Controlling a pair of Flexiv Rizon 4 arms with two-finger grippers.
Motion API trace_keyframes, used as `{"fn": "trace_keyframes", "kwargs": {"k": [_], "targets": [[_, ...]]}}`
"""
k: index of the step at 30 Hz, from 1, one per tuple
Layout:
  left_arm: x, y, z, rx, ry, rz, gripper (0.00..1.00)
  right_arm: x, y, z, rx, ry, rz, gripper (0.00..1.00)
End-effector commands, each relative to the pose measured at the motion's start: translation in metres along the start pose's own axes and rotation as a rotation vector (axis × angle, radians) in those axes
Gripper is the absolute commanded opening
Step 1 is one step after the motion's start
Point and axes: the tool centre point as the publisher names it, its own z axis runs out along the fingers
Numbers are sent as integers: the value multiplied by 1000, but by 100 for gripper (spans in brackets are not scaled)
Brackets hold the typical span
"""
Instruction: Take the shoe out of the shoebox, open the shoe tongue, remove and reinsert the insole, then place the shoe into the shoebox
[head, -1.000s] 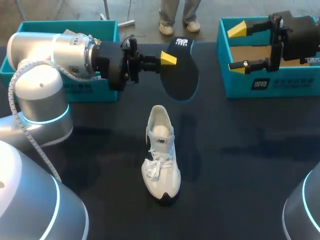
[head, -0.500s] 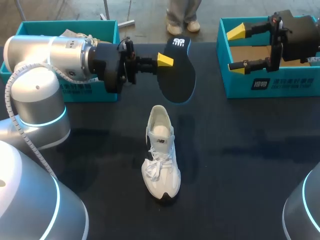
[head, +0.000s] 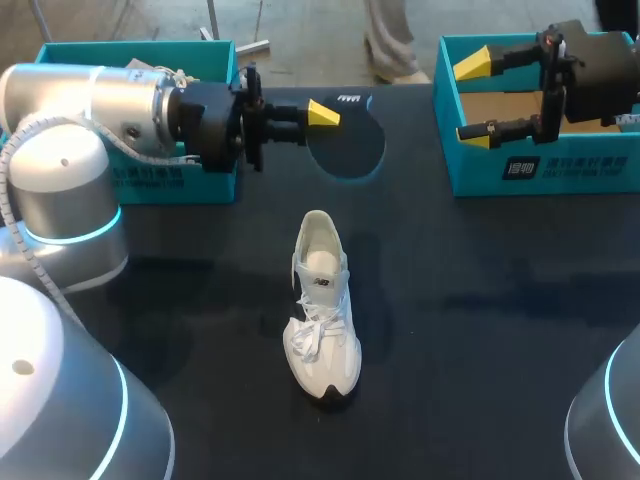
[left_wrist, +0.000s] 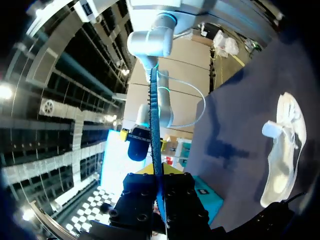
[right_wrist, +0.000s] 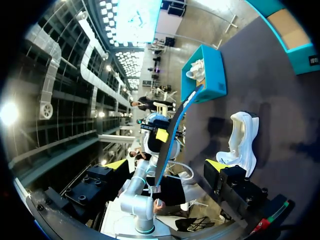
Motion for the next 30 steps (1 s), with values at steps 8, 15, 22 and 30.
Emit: {"fn": "trace_keyframes", "kwargs": {"k": [8,15,22,30], "targets": [[3,-13,-6,35,-65,-1204,0,0,-1,1,-2,-3,2,100],[3,-13,-6,35,-65,-1204,0,0,-1,1,-2,-3,2,100],[3,-13,-6,35,-65,-1204,0,0,-1,1,-2,-3,2,100],[-1,-13,-10,35,-108,-1623,0,0,-1,1,-2,-3,2,100]]}}
